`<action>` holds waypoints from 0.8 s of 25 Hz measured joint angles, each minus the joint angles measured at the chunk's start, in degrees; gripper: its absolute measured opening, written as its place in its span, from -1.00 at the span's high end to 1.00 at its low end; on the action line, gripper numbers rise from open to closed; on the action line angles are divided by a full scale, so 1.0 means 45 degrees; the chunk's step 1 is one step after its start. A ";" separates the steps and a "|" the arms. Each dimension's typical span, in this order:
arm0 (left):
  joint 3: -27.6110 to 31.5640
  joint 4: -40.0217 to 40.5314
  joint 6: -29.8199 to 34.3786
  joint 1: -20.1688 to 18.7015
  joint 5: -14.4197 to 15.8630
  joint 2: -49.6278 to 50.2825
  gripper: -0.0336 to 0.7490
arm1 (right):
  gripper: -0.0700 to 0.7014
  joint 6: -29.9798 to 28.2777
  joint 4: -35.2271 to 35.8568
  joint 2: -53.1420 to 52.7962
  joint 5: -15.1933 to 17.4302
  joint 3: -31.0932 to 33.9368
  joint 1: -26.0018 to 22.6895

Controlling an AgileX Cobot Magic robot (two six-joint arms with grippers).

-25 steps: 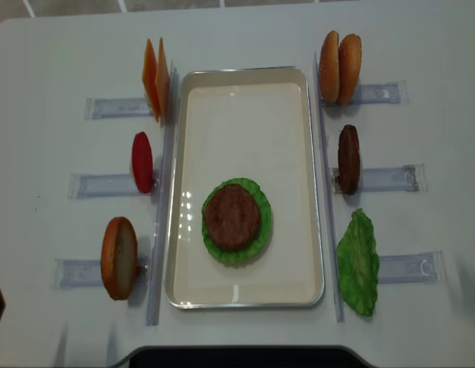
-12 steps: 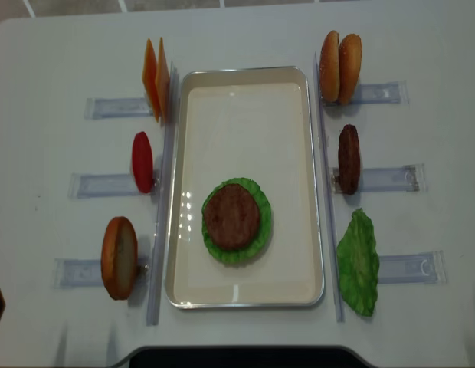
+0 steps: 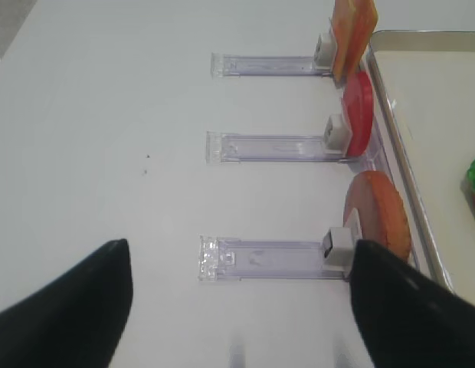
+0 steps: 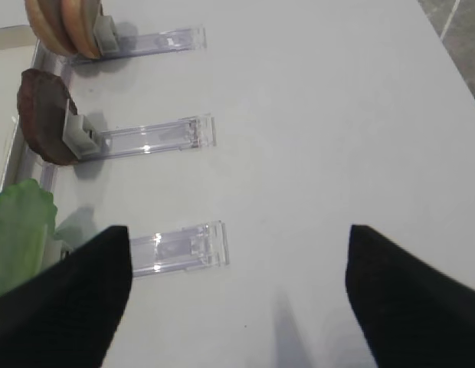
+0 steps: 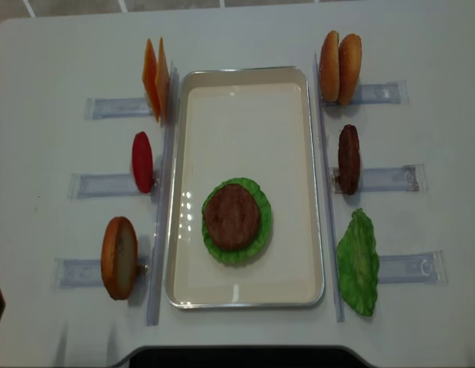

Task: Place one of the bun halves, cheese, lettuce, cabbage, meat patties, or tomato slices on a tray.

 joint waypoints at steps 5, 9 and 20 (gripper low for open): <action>0.0000 0.0004 0.0000 0.0000 0.0000 0.0000 -0.85 | -0.60 0.0000 -0.0004 0.0000 0.0028 0.0015 0.0000; 0.0000 0.0004 0.0000 0.0000 0.0000 0.0000 -0.85 | -0.60 0.0000 -0.0014 0.0000 0.0039 0.0015 0.0000; 0.0000 0.0004 0.0000 0.0000 0.0000 0.0000 -0.85 | -0.60 0.0000 -0.0030 0.0000 0.0039 0.0015 0.0000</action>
